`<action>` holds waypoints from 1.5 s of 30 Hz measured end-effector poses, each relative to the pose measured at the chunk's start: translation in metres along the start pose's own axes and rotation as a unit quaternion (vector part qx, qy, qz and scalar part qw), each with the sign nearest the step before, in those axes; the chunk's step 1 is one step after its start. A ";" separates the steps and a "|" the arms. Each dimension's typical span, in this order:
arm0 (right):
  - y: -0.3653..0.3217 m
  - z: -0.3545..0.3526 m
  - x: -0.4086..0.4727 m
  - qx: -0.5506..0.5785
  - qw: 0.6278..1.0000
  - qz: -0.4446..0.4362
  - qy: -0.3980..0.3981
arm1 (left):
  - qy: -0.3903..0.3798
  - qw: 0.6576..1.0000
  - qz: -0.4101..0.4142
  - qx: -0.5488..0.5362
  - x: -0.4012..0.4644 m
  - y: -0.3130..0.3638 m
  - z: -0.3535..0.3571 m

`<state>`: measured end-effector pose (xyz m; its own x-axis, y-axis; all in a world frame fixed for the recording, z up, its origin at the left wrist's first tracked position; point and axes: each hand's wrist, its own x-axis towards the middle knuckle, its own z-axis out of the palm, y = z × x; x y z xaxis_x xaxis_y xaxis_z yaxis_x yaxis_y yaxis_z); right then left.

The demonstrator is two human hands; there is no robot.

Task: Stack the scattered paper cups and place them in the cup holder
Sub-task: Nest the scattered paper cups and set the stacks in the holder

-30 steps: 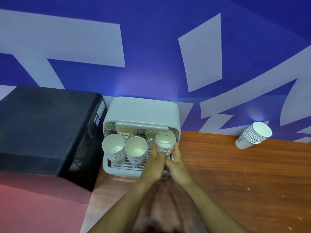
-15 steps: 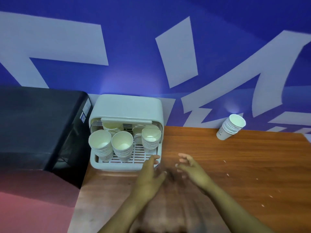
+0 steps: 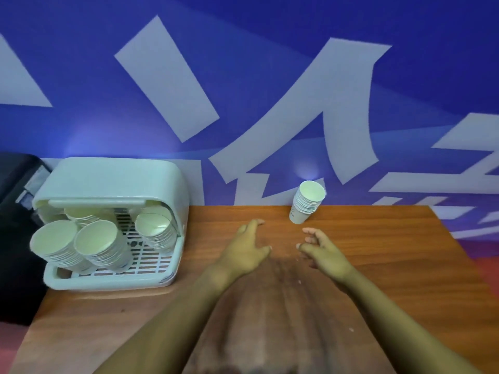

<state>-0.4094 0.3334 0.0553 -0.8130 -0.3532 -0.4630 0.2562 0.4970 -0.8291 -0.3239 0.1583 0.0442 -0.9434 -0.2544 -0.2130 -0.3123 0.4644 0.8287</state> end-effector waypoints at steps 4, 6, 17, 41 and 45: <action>0.005 -0.045 0.034 -0.005 1.000 -0.005 0.010 | -0.006 1.000 -0.024 0.004 0.037 0.016 0.020; 0.007 -0.059 0.052 0.009 1.000 0.004 0.014 | 0.001 0.999 -0.040 0.010 0.055 0.021 0.029; 0.030 -0.088 0.157 0.023 0.999 0.018 -0.016 | -0.049 0.996 -0.070 0.010 0.165 0.023 0.075; 0.015 -0.044 0.092 -0.029 0.991 -0.080 -0.101 | 0.021 0.996 0.002 -0.086 0.091 0.005 0.067; 0.007 -0.014 0.058 -0.043 0.986 -0.101 -0.126 | 0.041 0.997 0.015 -0.069 0.044 -0.007 0.045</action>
<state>-0.4621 0.3278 0.0272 -0.6841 -0.6319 -0.3642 0.0487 0.4587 -0.8873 -0.3678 0.1817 0.0057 -0.9378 -0.3139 -0.1484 -0.2606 0.3539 0.8982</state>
